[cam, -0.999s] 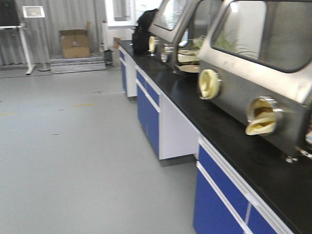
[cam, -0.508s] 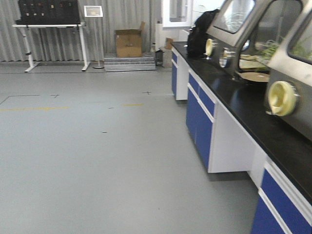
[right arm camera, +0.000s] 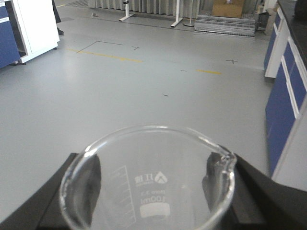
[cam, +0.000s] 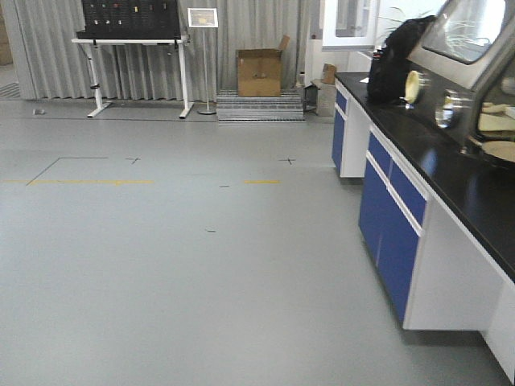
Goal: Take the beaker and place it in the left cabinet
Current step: 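Hold the beaker in the right gripper while driving away from the bench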
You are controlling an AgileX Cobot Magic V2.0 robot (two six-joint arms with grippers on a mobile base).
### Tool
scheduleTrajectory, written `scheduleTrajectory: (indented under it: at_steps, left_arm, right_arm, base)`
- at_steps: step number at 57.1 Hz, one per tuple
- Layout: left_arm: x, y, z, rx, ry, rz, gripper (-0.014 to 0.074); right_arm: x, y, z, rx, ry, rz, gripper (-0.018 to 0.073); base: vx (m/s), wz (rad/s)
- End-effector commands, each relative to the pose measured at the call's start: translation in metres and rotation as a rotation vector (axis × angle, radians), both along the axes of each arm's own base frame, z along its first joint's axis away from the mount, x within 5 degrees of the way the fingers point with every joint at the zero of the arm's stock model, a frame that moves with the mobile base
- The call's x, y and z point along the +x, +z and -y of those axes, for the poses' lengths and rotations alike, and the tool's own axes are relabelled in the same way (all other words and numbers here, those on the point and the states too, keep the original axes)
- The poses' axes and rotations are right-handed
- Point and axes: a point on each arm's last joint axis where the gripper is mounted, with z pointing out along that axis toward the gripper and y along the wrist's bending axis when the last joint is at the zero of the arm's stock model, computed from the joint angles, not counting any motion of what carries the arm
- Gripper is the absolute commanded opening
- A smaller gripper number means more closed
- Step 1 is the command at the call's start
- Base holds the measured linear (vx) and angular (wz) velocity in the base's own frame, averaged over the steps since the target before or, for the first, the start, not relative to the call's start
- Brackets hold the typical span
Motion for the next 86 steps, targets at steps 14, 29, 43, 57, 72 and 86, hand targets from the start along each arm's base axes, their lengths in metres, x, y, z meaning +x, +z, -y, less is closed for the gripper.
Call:
scheduleTrajectory:
  at_steps: [14, 29, 43, 57, 72, 86]
  left_arm:
    - [-0.0014, 0.003, -0.0004, -0.033, -0.002, 0.079, 0.0001]
    - [-0.0014, 0.003, -0.0004, -0.033, -0.002, 0.079, 0.0001]
    - [-0.0014, 0.003, -0.0004, -0.033, -0.002, 0.079, 0.0001]
    - [-0.0014, 0.003, -0.0004, -0.033, -0.002, 0.079, 0.0001]
    - [-0.0014, 0.003, -0.0004, -0.033, -0.002, 0.079, 0.0001]
    - [-0.0014, 0.003, -0.0004, -0.033, -0.002, 0.079, 0.0001]
  right_arm:
    - [-0.0001, 0.0166, -0.0011, 0.023, 0.017, 0.103, -0.0004]
    - [-0.0001, 0.0166, -0.001, 0.022, 0.017, 0.103, -0.0004]
    - [-0.0001, 0.0166, -0.0011, 0.023, 0.017, 0.103, -0.0004]
    - [-0.0001, 0.0166, -0.0011, 0.023, 0.017, 0.103, -0.0004]
    - [-0.0001, 0.0166, -0.0011, 0.023, 0.017, 0.103, -0.0004]
    - [-0.0001, 0.0166, -0.0011, 0.023, 0.017, 0.103, -0.0004]
  base:
    - [0.57, 0.16]
    - [0.63, 0.12]
    - [0.66, 0.03]
    - [0.7, -0.08]
    - [0.71, -0.09]
    - [0.72, -0.02]
